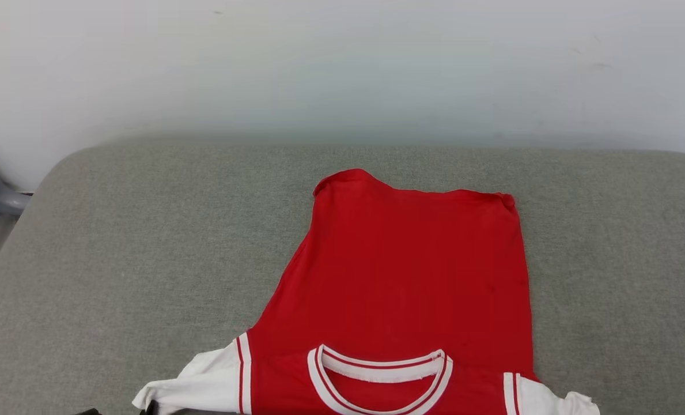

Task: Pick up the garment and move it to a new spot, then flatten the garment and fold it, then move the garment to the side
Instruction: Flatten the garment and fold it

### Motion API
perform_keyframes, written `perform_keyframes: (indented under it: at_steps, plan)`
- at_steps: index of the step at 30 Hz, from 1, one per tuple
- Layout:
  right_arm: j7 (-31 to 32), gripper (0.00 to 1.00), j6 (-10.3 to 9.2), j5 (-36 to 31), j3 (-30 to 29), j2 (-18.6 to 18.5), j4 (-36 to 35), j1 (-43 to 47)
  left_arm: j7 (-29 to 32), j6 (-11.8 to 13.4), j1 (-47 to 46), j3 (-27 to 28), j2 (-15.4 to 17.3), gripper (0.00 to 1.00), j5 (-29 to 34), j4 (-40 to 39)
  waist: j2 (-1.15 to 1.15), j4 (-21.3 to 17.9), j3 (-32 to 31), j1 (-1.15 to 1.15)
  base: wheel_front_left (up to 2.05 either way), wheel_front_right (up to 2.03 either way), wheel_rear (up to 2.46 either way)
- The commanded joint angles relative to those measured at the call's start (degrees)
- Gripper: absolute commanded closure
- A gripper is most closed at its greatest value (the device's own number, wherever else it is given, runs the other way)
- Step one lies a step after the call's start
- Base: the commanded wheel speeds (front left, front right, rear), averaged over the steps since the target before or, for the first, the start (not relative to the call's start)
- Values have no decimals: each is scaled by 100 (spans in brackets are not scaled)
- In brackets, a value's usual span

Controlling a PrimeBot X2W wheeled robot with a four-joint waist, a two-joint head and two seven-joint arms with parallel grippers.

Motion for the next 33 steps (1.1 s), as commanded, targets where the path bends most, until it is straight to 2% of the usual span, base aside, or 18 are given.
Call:
perform_keyframes:
  at_steps: [1,2,3,4,11,14,21,29,33]
  plan:
    - [96,55,-11,-175,-141,132,-101,163,67,105,108,18,55,100,7,-177,-1,48,31,2,0,0,0]
    - [118,40,-11,-230,-183,211,-198,173,97,127,125,-4,78,100,35,-261,-1,66,39,2,0,0,0]
    - [127,4,-10,-278,-244,265,-302,165,133,152,121,-32,85,100,52,-354,-1,91,62,2,0,0,0]
    - [138,0,-10,-322,-299,279,-407,153,128,163,91,-46,87,100,67,-434,-1,117,83,2,0,0,0]
    - [133,0,-10,-473,-772,227,-976,-171,125,309,-127,-122,96,100,250,-902,-1,294,277,2,0,0,0]
    - [360,0,-10,-413,-1226,85,-1018,-610,61,354,-311,-147,48,100,375,-1134,-1,449,490,2,0,0,0]
    - [1168,0,-9,-214,-1512,-239,-371,-1828,-27,386,-675,-221,-95,100,582,-1466,-1,761,970,2,0,0,0]
    - [2521,0,-9,-246,-1290,-746,388,-3590,-112,347,-1217,-401,-334,100,880,-1865,-1,1244,1617,2,0,0,0]
    - [2946,0,-9,-332,-1175,-906,724,-4228,-126,292,-1446,-512,-475,100,1011,-2019,-1,1470,1892,2,0,0,0]
